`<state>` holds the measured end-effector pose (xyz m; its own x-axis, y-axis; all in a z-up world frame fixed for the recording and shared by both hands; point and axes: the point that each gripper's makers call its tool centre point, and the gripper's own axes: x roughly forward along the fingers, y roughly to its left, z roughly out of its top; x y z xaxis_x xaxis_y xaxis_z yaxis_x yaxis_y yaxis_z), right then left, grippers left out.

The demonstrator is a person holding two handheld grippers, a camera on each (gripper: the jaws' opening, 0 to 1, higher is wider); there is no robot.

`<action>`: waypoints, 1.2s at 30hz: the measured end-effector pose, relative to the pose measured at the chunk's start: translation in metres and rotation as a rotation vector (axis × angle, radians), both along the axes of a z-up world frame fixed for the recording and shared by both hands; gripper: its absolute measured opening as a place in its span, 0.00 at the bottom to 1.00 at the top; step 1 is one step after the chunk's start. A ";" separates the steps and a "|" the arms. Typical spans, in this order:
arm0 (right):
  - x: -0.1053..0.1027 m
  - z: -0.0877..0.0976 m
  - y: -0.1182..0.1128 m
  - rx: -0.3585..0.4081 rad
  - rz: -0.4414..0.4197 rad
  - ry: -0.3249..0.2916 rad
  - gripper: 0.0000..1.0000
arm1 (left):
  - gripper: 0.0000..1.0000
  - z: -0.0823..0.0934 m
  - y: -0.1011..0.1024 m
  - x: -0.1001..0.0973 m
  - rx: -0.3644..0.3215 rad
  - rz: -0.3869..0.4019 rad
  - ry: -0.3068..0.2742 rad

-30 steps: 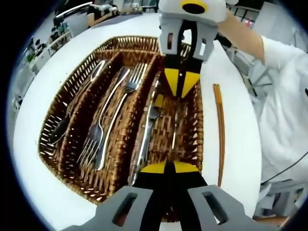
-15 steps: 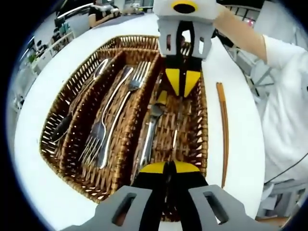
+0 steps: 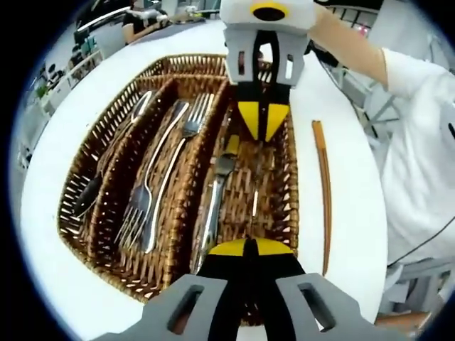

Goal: Arrange the knives, forks, and spoons in their matching storage slots by inserting each utensil handle-first until every utensil is classified and aligned in the correct compartment

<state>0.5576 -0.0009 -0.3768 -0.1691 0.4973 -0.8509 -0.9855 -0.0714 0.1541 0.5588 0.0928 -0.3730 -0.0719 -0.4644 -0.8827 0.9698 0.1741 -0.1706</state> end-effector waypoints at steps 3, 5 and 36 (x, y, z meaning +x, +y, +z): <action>0.000 0.000 -0.002 -0.016 0.002 -0.001 0.03 | 0.00 0.001 -0.001 -0.001 0.014 -0.014 0.011; -0.001 0.000 -0.003 -0.022 0.026 -0.012 0.03 | 0.00 0.000 -0.002 -0.002 0.015 -0.017 0.022; -0.007 0.001 -0.026 -0.090 0.168 -0.080 0.03 | 0.01 -0.008 -0.004 -0.008 0.026 0.040 0.064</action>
